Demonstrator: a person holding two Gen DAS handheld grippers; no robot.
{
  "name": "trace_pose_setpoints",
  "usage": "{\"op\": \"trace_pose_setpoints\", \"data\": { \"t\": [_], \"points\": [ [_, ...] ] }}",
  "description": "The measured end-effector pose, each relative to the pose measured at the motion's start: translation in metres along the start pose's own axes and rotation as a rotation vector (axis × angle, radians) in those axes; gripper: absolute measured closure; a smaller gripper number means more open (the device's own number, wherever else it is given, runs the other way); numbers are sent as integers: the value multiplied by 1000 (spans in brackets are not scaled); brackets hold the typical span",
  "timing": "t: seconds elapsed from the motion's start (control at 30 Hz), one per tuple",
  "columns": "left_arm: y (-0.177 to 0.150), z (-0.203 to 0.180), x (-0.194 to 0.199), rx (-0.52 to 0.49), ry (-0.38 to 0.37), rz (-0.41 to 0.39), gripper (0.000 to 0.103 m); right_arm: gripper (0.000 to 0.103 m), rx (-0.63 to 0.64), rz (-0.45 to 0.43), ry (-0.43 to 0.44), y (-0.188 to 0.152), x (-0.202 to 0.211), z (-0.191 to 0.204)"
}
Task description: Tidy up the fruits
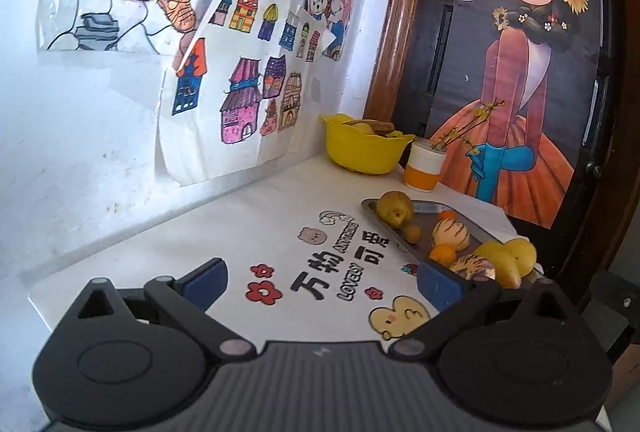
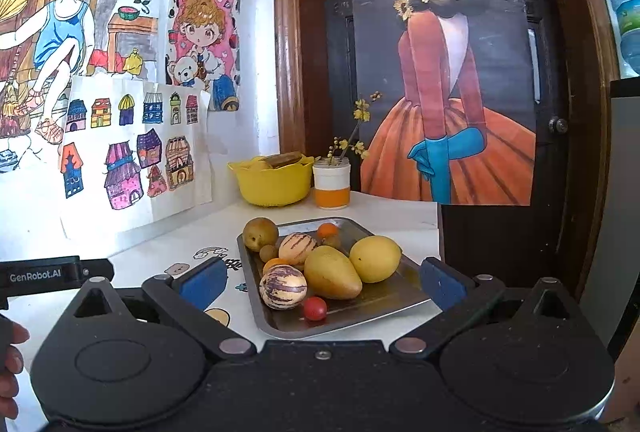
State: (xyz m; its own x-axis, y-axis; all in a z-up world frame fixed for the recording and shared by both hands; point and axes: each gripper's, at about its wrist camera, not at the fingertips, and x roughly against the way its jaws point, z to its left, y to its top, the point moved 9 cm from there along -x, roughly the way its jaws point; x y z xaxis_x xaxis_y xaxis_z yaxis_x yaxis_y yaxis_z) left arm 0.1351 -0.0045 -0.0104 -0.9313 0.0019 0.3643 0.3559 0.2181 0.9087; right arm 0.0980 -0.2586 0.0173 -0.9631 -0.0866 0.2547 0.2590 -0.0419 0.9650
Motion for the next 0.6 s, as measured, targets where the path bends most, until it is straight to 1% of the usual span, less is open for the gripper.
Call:
{"op": "trace_pose_setpoints", "data": {
  "t": [0.1,0.33,0.6],
  "points": [
    [-5,4,1,-10,-3,-3,0,1,-13,4,2,-10,3,2],
    [-13,11,9,-33,21,-23,0,1,-5,15,-15,-29,11,3],
    [-23,16,19,-43,21,-27,0,1,17,-11,-25,-31,19,6]
  ]
}}
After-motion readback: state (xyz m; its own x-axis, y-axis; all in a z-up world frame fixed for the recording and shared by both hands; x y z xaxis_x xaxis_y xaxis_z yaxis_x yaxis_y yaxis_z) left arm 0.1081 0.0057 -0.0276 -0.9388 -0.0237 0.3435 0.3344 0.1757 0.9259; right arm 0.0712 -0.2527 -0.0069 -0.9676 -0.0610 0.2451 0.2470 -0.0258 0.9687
